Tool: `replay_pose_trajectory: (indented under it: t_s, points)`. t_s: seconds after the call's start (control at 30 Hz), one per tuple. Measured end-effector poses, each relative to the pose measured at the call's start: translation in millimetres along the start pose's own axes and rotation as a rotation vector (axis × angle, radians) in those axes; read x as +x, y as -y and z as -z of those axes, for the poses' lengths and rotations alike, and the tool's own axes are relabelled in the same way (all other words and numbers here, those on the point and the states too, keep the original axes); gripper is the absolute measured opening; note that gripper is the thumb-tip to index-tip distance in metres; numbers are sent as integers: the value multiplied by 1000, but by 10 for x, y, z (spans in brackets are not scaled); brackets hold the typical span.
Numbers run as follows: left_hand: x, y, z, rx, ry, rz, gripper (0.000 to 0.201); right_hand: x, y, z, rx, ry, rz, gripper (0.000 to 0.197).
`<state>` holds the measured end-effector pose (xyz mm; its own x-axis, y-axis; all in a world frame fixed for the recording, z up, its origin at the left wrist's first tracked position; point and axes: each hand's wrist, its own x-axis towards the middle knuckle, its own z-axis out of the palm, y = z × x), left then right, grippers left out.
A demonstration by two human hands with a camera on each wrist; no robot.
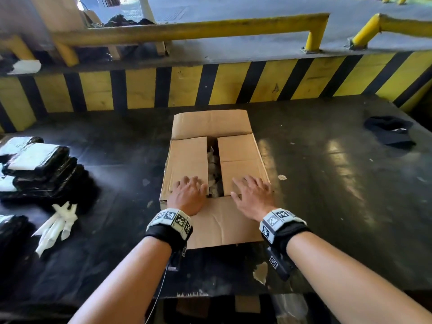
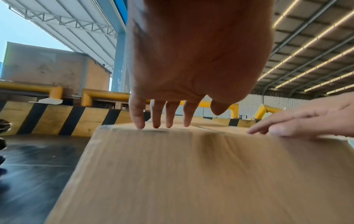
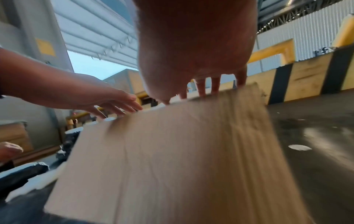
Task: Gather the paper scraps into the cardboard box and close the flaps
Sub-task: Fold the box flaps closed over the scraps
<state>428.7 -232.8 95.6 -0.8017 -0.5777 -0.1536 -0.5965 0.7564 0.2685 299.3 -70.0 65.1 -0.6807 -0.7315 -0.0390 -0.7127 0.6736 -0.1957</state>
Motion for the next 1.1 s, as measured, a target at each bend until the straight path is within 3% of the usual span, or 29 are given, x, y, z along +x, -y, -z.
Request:
replay_pose_trajectory:
  t_s: [0.07, 0.17, 0.3, 0.4, 0.53, 0.63, 0.7, 0.87, 0.93, 1.03, 1.1]
  points:
    - [-5, 49, -139, -7, 6, 76, 59, -31, -81, -96, -10, -37, 19, 54]
    - [-43, 22, -223, 26, -1, 76, 62, -38, -110, -132, -5, -37, 27, 53]
    - [-42, -37, -226, -25, -33, 38, 64, -41, -126, -105, -1, -34, 40, 53]
    - [-243, -125, -370, -27, -122, -98, 69, -88, -158, -127, -3, -34, 58, 57]
    - [-562, -103, -914, 86, -249, -309, 110, -146, -215, -205, 10, -44, 89, 53]
    - [-628, -51, -1230, 273, -229, -352, 132, -191, -278, -236, 8, -39, 128, 56]
    - [-592, -45, -1303, 329, -243, -338, 129, -237, -302, -230, 26, -45, 158, 55]
    - [-511, -62, -1273, 368, -348, -345, 96, -376, -300, -231, 51, -80, 188, 61]
    - [-630, -36, -1186, 336, -298, -363, 98, -458, -257, -130, 45, -32, 232, 71]
    - [-857, 66, -927, 238, -185, -364, 119, -589, -125, 133, 40, 167, 335, 93]
    - [-986, 117, -644, 162, -196, -386, 110, -637, 20, 393, 18, 340, 326, 101]
